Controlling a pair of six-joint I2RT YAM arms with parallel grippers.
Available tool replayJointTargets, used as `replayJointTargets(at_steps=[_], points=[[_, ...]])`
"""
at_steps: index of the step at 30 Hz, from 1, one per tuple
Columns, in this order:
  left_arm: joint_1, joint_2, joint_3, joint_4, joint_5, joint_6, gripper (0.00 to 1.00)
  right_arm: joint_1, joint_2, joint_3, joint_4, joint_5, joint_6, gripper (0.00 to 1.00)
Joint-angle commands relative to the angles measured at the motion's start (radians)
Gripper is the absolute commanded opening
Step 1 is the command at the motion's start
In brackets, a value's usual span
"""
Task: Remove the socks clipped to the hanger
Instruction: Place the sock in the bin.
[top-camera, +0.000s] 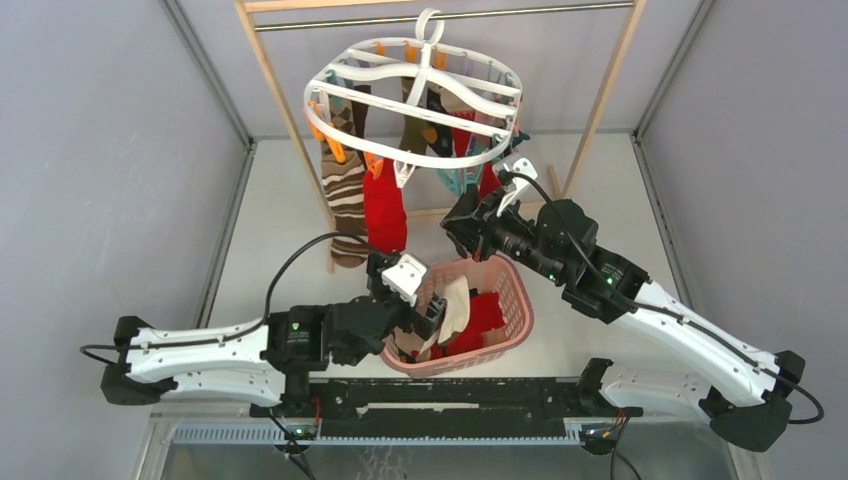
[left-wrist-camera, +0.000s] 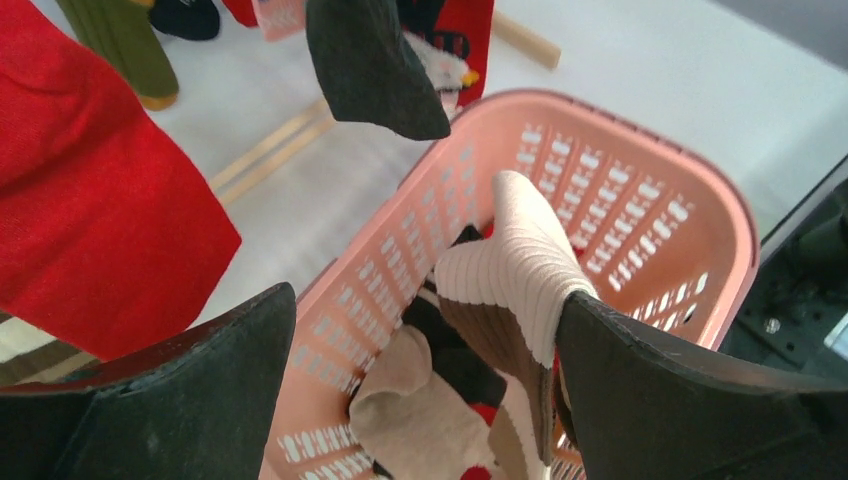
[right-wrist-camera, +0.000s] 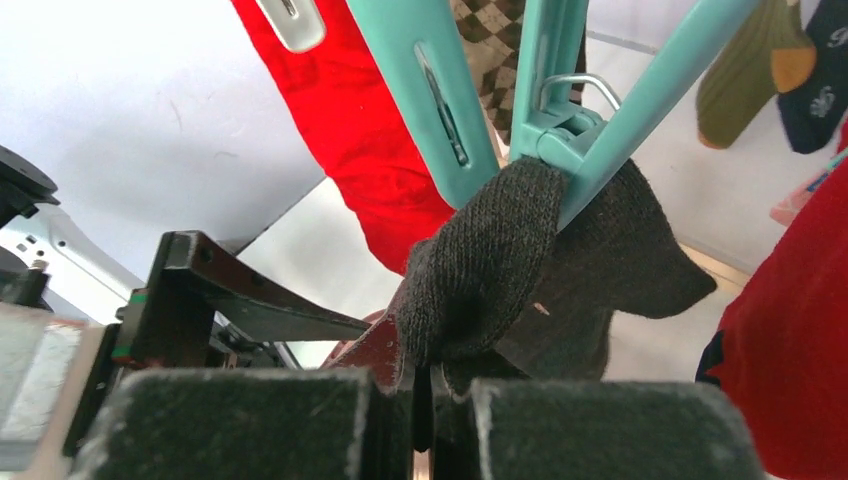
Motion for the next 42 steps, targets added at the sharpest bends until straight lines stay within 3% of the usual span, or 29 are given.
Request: replayJointTargets(at_steps=[1, 5, 15, 23, 26, 30, 37, 42], points=[[0.053, 0.0, 0.125, -0.185, 0.206, -0.082, 1.0, 0.008, 0.001, 0.032, -0.002, 0.022, -0.026, 0.0], [0.107, 0.013, 0.182, -0.294, 0.35, -0.09, 1.0, 0.009, 0.009, 0.032, -0.007, 0.025, -0.027, 0.0], [0.363, 0.136, 0.191, -0.313, 0.962, -0.074, 1.0, -0.005, 0.013, 0.032, -0.035, 0.025, -0.031, 0.0], [0.382, 0.343, 0.303, -0.505, 0.795, -0.036, 1.0, -0.018, 0.015, 0.03, -0.054, 0.018, -0.028, 0.0], [0.382, 0.34, 0.315, -0.512, 0.793, -0.029, 1.0, -0.02, 0.012, 0.031, -0.059, 0.018, -0.027, 0.0], [0.377, 0.208, 0.277, -0.418, 0.794, -0.044, 1.0, -0.021, 0.008, 0.03, -0.064, 0.016, -0.026, 0.0], [0.304, -0.112, 0.103, -0.093, 0.593, 0.004, 1.0, -0.022, 0.002, 0.032, -0.044, -0.07, 0.033, 0.0], [0.269, -0.129, 0.026, 0.057, 0.554, 0.078, 1.0, -0.029, 0.007, 0.032, 0.004, -0.198, 0.099, 0.0]])
